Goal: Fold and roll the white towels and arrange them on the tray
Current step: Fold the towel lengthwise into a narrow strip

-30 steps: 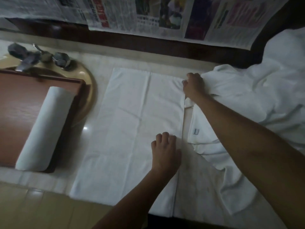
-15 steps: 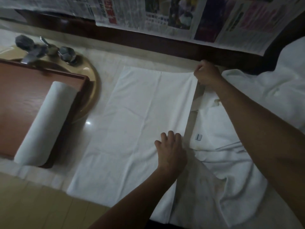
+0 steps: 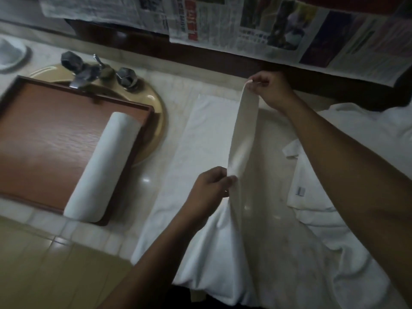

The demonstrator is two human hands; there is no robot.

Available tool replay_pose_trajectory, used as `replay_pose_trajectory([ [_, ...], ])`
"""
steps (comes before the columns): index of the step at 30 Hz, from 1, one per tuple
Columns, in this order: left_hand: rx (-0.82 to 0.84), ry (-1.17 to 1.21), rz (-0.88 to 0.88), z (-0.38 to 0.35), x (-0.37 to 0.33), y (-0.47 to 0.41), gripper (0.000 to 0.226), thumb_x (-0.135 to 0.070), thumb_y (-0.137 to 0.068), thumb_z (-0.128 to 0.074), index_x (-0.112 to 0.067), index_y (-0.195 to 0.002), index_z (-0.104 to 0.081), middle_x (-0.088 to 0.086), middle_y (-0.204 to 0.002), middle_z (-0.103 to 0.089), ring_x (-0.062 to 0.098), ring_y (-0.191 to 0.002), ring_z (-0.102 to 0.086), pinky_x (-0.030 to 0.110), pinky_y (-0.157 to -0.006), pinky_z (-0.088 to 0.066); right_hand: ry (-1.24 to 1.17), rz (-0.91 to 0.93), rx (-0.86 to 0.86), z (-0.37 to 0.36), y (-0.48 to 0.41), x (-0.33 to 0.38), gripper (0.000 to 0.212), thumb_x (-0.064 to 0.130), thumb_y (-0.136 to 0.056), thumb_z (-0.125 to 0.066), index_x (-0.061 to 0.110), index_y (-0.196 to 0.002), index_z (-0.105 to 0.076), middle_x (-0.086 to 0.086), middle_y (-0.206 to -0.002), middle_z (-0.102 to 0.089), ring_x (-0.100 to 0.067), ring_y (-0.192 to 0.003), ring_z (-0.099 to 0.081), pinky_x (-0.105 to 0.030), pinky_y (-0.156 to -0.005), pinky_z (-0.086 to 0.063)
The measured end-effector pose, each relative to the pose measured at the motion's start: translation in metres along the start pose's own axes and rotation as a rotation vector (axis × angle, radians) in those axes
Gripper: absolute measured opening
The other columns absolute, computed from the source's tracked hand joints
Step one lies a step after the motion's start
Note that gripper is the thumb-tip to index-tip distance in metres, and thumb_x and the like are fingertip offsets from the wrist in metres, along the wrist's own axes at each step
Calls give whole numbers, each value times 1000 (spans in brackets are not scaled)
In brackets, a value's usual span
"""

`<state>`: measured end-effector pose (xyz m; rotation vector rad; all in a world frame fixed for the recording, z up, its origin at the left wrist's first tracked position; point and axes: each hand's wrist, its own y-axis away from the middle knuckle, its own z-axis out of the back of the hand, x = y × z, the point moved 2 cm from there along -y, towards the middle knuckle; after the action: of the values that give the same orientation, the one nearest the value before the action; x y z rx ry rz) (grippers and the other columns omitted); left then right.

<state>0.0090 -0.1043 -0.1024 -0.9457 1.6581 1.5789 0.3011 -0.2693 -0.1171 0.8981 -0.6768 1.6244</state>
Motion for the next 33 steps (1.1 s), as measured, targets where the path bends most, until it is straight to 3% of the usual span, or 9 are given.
replay_pose_trajectory([
  [4, -23, 203, 79, 55, -3, 0, 20, -8, -101, -56, -11, -82, -60, 9, -83, -69, 22, -77, -68, 32, -68, -55, 117, 95, 1, -60, -29, 30, 20, 28, -97, -67, 10, -105, -70, -4, -94, -66, -12, -85, -58, -23, -73, -44],
  [8, -164, 119, 137, 106, 21, -18, 14, -16, -98, -61, -11, -86, -66, 10, -82, -72, 25, -75, -67, 37, -67, -53, 260, 60, 47, -118, -46, 45, 17, 31, -94, -70, 15, -101, -71, 0, -86, -63, -12, -78, -56, -15, -61, -39],
  [13, -351, -308, 179, 135, 48, -37, 10, -29, -92, -70, -22, -86, -67, 1, -80, -74, 18, -55, -64, 23, -52, -46, 463, -43, 22, -159, -44, 18, 23, 44, -92, -70, 21, -98, -69, 0, -101, -72, -22, -97, -64, -38, -90, -47],
  [16, -236, -23, 151, 136, 36, -37, 13, -16, -96, -69, -12, -85, -65, 12, -70, -69, 19, -56, -61, 29, -54, -52, 463, -26, -31, -166, -43, 12, 27, 46, -94, -69, 20, -100, -68, -1, -105, -72, -22, -102, -64, -41, -94, -47],
  [19, -171, 182, 134, 144, 29, -35, 14, -14, -96, -69, -15, -83, -64, 8, -70, -59, 19, -59, -53, 28, -56, -46, 415, 1, -23, -165, -44, 7, 26, 46, -94, -70, 20, -96, -66, 1, -99, -72, -20, -97, -65, -36, -86, -49],
  [23, -412, -409, 106, 164, 48, -43, 9, -29, -92, -71, -21, -89, -68, -8, -79, -71, 7, -70, -65, 23, -64, -50, 362, -10, -23, -164, -46, 4, 27, 48, -94, -69, 22, -94, -63, 5, -93, -68, -17, -90, -63, -30, -76, -46],
  [25, -412, -460, 94, 163, 52, -43, 10, -29, -91, -72, -22, -85, -67, -8, -77, -70, -3, -67, -62, 9, -53, -41, 390, 3, -45, -167, -47, 5, 28, 50, -94, -68, 23, -93, -62, 6, -93, -66, -15, -87, -60, -30, -76, -44],
  [30, -400, -531, 63, 157, 54, -45, 12, -28, -87, -73, -23, -80, -65, -7, -71, -68, -3, -67, -62, 10, -51, -41, 407, 20, -214, -176, -40, -5, 33, 54, -91, -68, 22, -93, -61, 3, -100, -62, -20, -98, -54, -39, -88, -42],
  [33, -407, -539, 55, 154, 54, -45, 13, -26, -87, -74, -23, -79, -64, -6, -70, -67, 0, -65, -62, 11, -49, -40, 403, 26, -217, -178, -41, -4, 27, 48, -96, -64, 21, -97, -63, 1, -106, -63, -22, -105, -54, -40, -90, -39],
])
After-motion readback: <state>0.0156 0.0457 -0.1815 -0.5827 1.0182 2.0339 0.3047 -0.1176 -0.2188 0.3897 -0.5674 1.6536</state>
